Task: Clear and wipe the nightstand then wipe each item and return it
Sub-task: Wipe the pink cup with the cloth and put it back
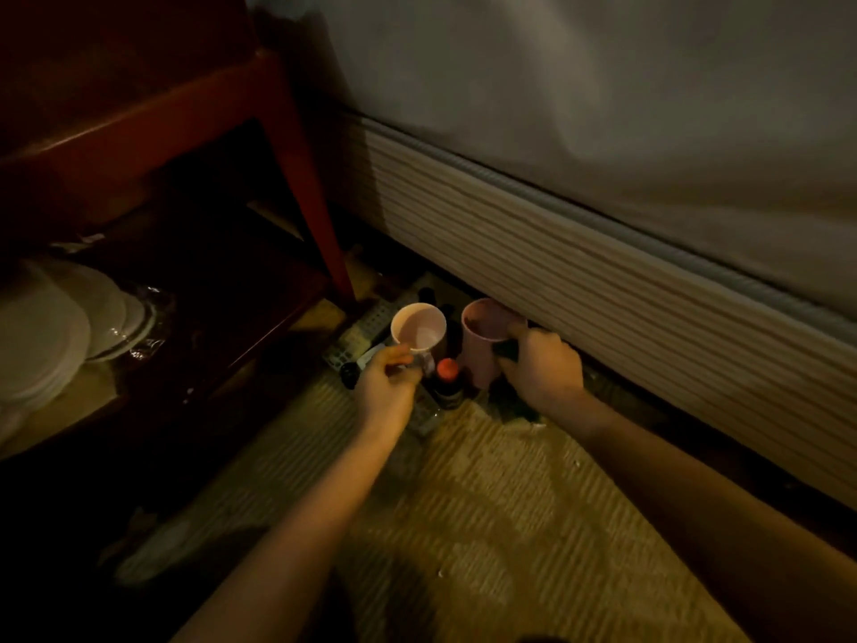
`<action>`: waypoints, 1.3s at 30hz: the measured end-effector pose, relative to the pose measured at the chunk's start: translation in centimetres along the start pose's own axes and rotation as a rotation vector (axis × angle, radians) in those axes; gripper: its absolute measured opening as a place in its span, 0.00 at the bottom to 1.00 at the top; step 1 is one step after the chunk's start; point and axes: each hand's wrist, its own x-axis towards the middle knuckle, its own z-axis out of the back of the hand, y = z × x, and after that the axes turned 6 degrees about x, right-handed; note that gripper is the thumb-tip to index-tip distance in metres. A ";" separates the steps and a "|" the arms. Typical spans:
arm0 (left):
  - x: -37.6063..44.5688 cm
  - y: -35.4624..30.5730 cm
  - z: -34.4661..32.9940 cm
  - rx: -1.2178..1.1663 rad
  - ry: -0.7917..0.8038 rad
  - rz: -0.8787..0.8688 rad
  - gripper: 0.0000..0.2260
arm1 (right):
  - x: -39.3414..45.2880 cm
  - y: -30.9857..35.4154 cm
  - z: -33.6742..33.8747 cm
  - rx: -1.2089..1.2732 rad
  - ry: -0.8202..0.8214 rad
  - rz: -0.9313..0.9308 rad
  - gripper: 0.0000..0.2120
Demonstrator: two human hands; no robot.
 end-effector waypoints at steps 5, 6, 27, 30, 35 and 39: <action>-4.1 -1.7 1.1 -0.102 0.184 -0.147 0.19 | -4.6 1.1 5.9 0.083 0.005 0.006 0.10; -4.9 -2.0 1.4 -0.115 0.258 -0.165 0.23 | -5.6 1.5 7.4 0.097 0.019 0.033 0.08; -12.5 -1.6 0.8 -0.707 0.187 0.180 0.38 | -14.1 8.5 3.3 0.883 -0.138 -0.038 0.28; -12.6 -0.4 1.3 -0.811 0.321 0.181 0.26 | -13.9 8.4 2.8 1.132 -0.078 -0.083 0.10; -13.6 0.8 1.5 -0.986 0.490 0.234 0.36 | -12.6 7.7 2.9 1.409 0.107 -0.316 0.12; -13.7 0.8 2.2 -0.937 0.566 0.150 0.36 | -12.8 6.9 2.3 1.543 0.240 -0.614 0.21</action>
